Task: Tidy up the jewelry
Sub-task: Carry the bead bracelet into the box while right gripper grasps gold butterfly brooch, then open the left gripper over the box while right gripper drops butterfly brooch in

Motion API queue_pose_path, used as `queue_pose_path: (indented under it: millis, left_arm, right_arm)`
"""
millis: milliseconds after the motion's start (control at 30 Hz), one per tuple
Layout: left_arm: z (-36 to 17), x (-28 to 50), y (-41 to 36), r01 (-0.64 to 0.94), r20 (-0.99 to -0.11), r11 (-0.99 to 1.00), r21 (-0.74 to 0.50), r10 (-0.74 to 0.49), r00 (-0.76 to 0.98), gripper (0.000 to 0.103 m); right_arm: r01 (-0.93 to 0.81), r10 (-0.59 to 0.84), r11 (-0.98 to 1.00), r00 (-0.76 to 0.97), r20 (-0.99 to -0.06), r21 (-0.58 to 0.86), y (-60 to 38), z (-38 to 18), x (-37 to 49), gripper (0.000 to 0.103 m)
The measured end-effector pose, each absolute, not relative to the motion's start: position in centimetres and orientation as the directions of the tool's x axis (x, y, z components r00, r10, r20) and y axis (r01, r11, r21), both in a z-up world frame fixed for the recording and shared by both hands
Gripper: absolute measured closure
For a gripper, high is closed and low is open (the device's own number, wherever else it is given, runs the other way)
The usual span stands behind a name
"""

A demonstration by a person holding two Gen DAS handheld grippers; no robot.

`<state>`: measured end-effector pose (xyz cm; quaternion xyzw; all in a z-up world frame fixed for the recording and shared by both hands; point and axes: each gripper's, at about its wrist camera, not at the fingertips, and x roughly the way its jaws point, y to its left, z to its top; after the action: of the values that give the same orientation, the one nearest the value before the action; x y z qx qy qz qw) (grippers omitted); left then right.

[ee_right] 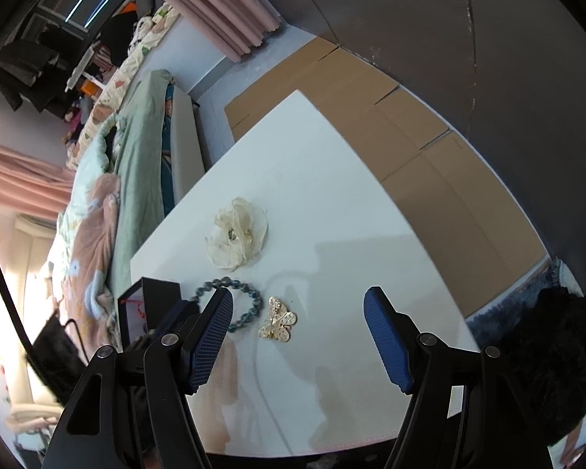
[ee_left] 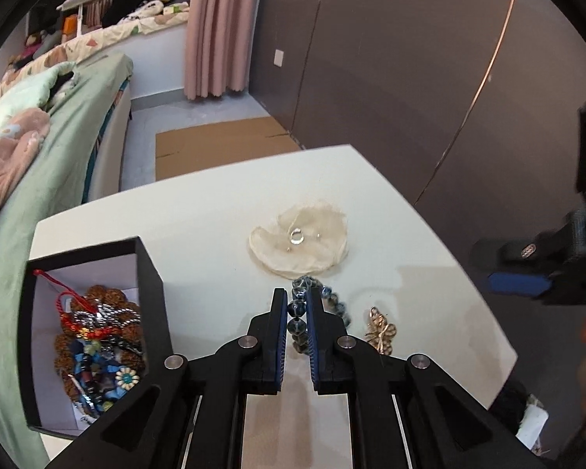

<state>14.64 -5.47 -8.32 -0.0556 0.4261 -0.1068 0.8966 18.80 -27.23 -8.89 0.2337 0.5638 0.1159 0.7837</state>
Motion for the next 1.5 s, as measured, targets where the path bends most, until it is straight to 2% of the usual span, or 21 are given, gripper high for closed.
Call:
queue_pose_path:
  millis: [200,433,533,800,900,1000,1133,1167,1300,1500]
  left_arm:
    - [-5.8,13.6,-3.6,0.137,-0.703,0.960,-0.243,-0.271,0.657,0.093]
    - [-4.1,12.7,-1.3,0.115,-0.665,0.953,-0.282,-0.281,0.692,0.093]
    - [-3.7,12.3,-0.4,0.105,-0.657,0.950,-0.294,-0.281,0.700,0.093]
    - [-1.1,10.0,3.3,0.070,-0.589,0.941,-0.331,-0.264,0.764,0.093]
    - [-0.7,9.4,4.8,0.039,-0.574,0.940,-0.338,-0.239,0.783,0.093]
    - [-0.7,9.2,6.0,0.009,-0.575,0.940,-0.340,-0.215,0.789,0.093]
    - [-1.0,9.3,6.7,-0.011,-0.584,0.942,-0.335,-0.199,0.787,0.093]
    - [-1.2,9.4,6.7,-0.015,-0.587,0.943,-0.334,-0.196,0.785,0.093]
    - [-1.6,9.6,6.8,-0.018,-0.597,0.944,-0.330,-0.194,0.779,0.093]
    - [-2.6,10.4,6.7,-0.037,-0.626,0.949,-0.314,-0.178,0.759,0.093]
  right_arm:
    - [0.062,0.418,0.890,0.278,-0.865,0.451,-24.8,-10.5,18.8,0.034]
    - [0.031,0.359,0.927,0.208,-0.910,0.373,-21.8,-12.7,18.8,0.054]
    - [0.012,0.321,0.944,0.193,-0.927,0.329,-20.3,-13.2,18.7,0.055]
    - [-0.070,0.081,0.995,0.247,-0.966,0.066,-15.8,-13.2,18.2,0.056]
    - [-0.074,0.028,0.997,0.267,-0.963,0.008,-15.3,-13.0,18.1,0.064]
    - [-0.075,0.029,0.997,0.275,-0.961,0.008,-15.4,-12.7,18.1,0.065]
    - [-0.062,0.064,0.997,0.290,-0.955,0.048,-16.2,-11.8,17.9,0.085]
    - [-0.056,0.081,0.996,0.298,-0.951,0.067,-16.4,-11.4,17.7,0.086]
    - [-0.048,0.188,0.982,0.295,-0.937,0.182,-17.5,-10.6,17.4,0.086]
    - [-0.052,0.252,0.967,0.336,-0.907,0.249,-18.1,-9.4,17.4,0.086]
